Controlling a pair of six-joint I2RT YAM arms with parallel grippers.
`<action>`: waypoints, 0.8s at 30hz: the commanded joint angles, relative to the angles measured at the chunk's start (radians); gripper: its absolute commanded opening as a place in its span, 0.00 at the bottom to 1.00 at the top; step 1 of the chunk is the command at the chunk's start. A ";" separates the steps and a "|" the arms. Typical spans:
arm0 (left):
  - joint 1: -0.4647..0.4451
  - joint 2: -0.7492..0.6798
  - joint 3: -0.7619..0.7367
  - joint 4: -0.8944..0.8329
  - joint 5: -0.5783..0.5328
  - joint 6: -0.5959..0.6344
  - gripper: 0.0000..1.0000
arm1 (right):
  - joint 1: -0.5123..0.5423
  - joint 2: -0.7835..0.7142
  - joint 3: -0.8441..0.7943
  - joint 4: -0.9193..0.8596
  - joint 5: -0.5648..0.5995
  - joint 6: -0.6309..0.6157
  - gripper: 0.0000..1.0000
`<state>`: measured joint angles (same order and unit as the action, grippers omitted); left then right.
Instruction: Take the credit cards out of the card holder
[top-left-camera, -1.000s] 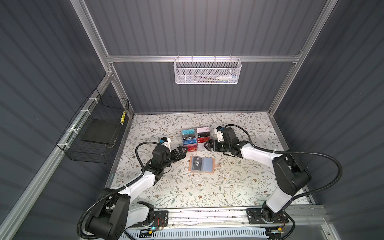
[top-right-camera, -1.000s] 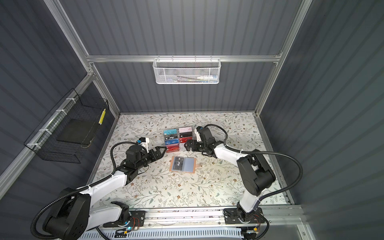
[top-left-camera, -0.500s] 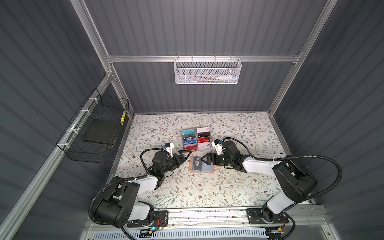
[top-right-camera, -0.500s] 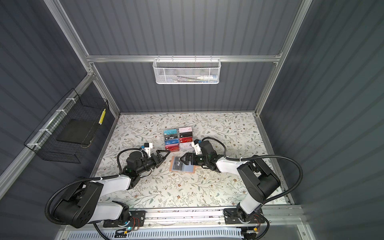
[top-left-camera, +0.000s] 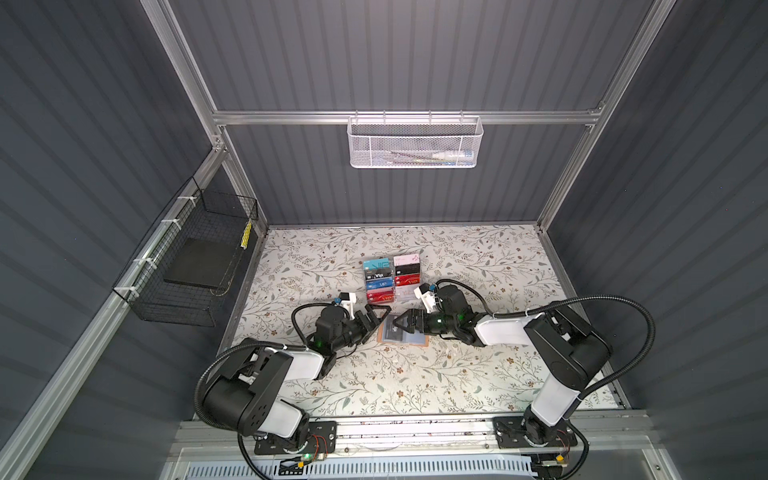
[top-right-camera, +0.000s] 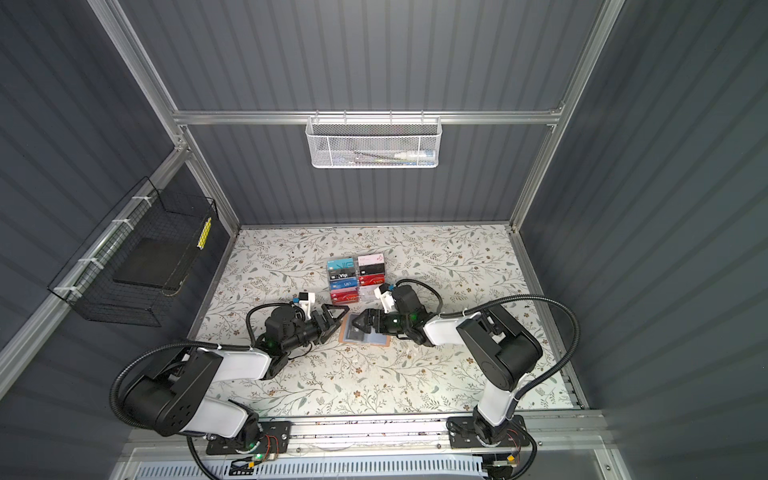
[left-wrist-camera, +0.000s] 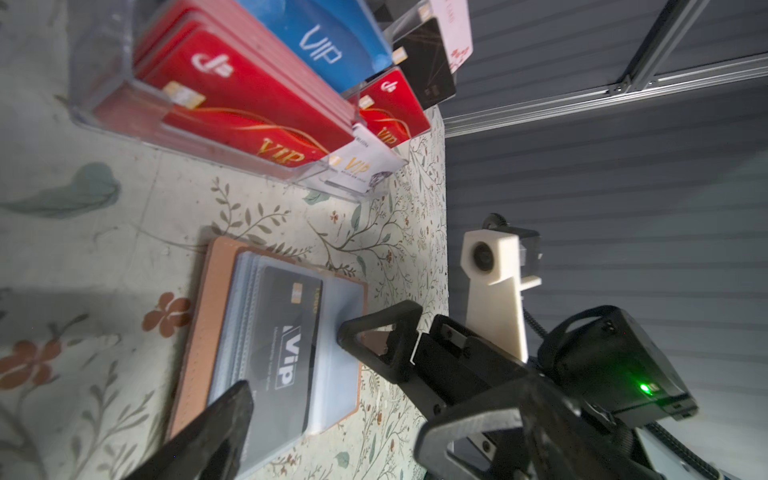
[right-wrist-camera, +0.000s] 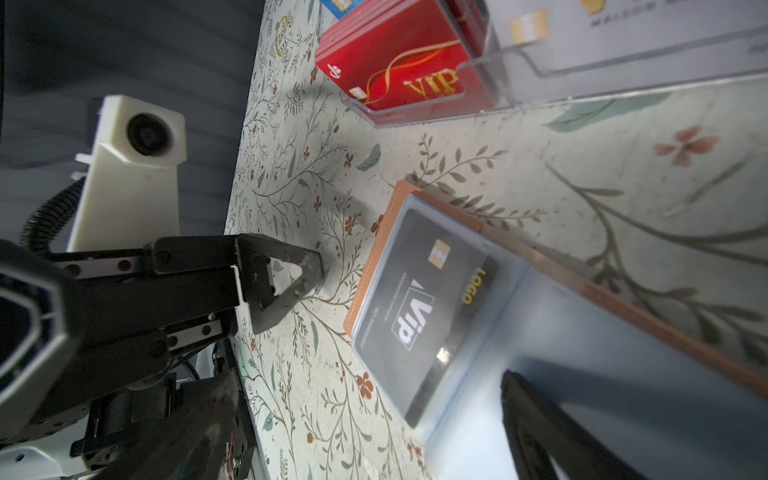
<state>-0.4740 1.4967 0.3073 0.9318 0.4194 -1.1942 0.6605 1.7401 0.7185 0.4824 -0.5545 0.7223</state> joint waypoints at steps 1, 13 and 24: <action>-0.007 0.072 -0.001 0.133 -0.036 -0.087 1.00 | 0.014 0.013 0.016 0.025 -0.016 0.005 0.99; -0.020 0.290 -0.042 0.428 -0.082 -0.223 1.00 | 0.036 0.054 0.028 0.061 -0.027 0.025 0.98; -0.032 0.440 -0.088 0.596 -0.136 -0.262 1.00 | 0.036 0.067 0.014 0.138 -0.046 0.059 0.98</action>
<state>-0.4942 1.9083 0.2508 1.5486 0.3126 -1.4612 0.6930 1.7943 0.7311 0.5652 -0.5766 0.7635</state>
